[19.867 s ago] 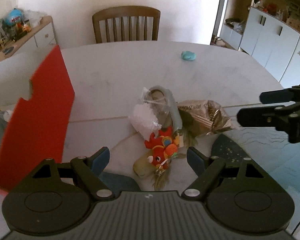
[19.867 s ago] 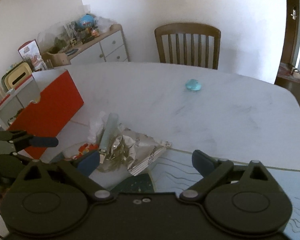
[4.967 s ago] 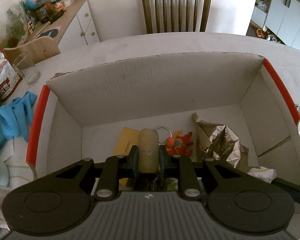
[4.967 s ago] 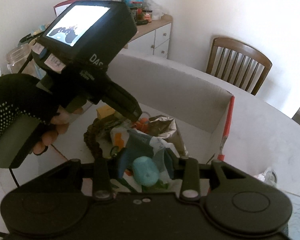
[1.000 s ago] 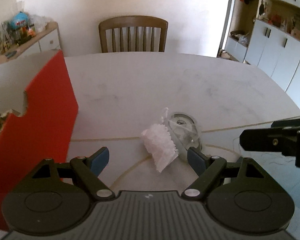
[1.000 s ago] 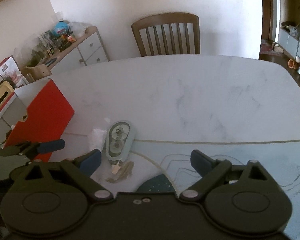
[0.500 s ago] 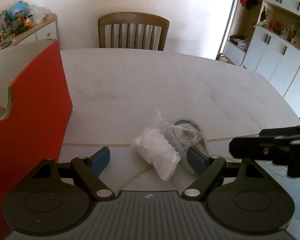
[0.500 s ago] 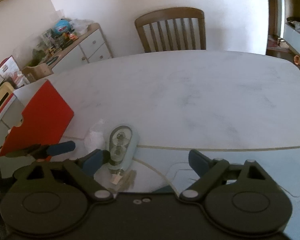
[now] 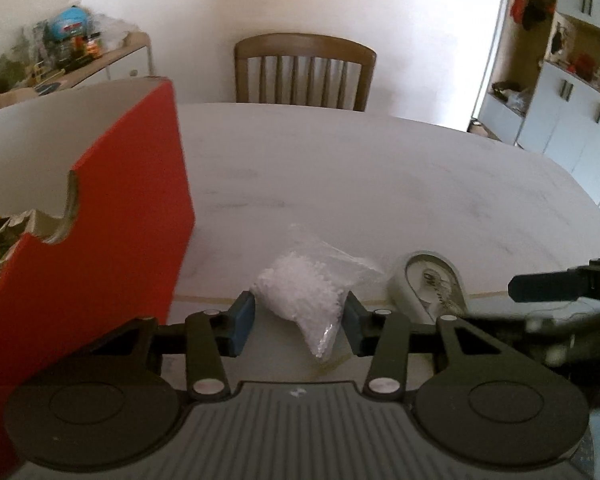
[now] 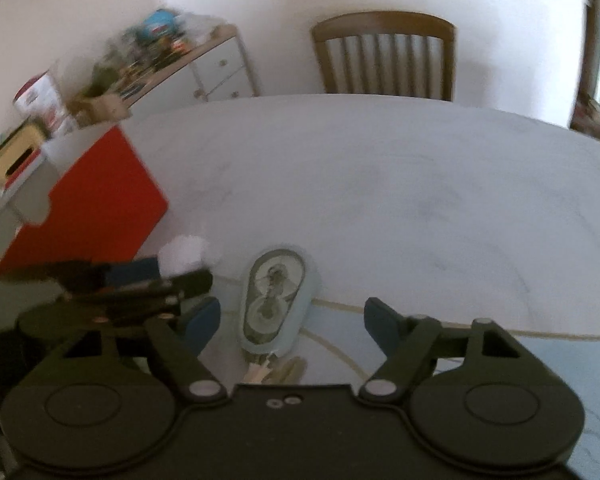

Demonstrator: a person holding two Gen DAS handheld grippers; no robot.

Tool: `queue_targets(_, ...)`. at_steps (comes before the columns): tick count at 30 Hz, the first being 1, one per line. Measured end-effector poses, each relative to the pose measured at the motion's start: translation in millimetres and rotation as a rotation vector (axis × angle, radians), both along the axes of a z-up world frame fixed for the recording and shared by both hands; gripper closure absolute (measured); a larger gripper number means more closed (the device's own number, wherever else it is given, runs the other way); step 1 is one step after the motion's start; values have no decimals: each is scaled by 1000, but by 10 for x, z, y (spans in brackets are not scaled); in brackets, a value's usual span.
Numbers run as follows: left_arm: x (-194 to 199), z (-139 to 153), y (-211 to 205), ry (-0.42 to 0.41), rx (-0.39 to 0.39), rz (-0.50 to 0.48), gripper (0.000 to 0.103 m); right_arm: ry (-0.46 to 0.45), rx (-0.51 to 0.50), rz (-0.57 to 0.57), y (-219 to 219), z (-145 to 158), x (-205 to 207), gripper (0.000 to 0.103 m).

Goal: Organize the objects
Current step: 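Grasp the clear bag of white crystals with the left tool while the right tool grasps the grey tape dispenser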

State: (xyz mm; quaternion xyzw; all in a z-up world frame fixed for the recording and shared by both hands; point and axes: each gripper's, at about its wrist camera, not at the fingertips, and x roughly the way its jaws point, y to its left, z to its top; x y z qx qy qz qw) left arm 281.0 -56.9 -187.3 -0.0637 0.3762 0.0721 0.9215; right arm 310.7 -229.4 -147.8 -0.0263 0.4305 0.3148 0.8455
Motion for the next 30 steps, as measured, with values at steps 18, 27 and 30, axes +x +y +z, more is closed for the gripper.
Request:
queue_targets(18, 16, 24, 58, 22, -21, 24, 74, -150, -140, 31, 389, -175, -132, 59)
queue_targets(27, -108, 169, 11, 14, -42, 7, 75, -114, -97, -49, 201, -19, -235, 59)
queue_targets(30, -198, 283, -24, 8, -53, -4, 75, -116, -92, -59, 144, 93, -318, 59)
